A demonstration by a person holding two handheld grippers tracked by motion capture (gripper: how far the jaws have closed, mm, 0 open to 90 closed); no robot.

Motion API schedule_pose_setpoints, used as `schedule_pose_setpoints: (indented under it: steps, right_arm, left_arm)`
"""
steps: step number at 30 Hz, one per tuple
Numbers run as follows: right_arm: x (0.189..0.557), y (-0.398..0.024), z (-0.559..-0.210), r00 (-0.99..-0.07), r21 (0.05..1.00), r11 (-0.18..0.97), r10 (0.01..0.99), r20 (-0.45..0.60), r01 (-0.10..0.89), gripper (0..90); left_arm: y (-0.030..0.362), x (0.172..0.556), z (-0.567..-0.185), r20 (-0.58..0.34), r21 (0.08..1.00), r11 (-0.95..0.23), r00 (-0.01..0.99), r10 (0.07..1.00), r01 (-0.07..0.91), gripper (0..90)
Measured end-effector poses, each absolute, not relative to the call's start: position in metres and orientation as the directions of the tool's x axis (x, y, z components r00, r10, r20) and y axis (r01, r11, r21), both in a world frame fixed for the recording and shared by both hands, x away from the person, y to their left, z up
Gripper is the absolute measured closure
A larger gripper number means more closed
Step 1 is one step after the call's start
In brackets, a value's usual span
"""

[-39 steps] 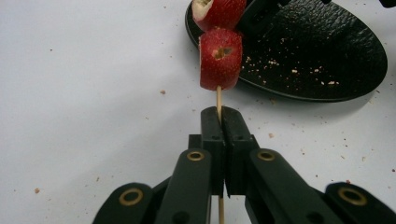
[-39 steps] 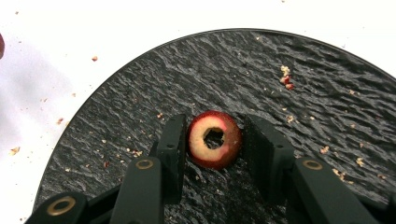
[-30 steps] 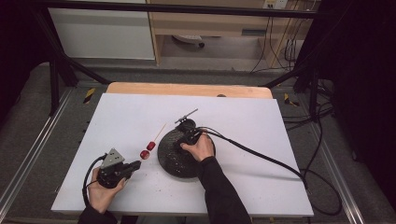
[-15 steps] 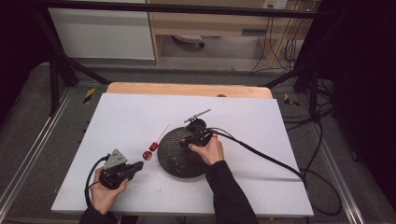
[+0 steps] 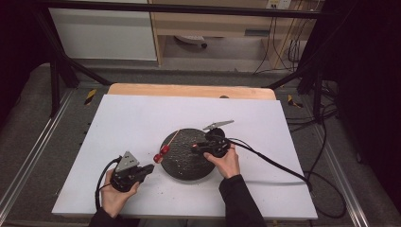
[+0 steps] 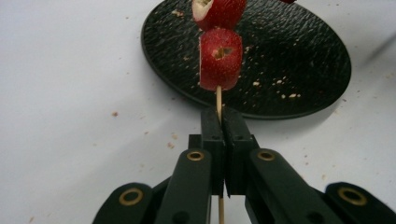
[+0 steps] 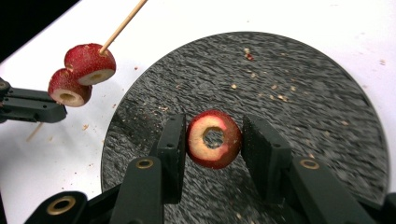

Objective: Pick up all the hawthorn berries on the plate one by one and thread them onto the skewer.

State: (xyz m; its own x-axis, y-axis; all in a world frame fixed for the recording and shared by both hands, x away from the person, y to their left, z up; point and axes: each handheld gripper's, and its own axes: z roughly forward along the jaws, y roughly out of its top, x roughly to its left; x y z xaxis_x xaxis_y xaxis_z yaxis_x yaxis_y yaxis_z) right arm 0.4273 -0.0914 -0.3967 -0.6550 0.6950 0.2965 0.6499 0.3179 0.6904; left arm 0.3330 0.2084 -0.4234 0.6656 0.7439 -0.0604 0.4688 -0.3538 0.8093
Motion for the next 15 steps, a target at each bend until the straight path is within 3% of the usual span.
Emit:
schedule_pose_setpoints:
  steps: [15]
  right_arm:
    - [0.408, -0.133, -0.414, -0.585, 0.766, 0.096, 0.706, 0.398, 0.636, 61.6]
  left_arm:
    - [0.176, 0.333, -0.413, -0.053, 0.825, -0.360, 0.695, 0.717, 0.435, 88.5]
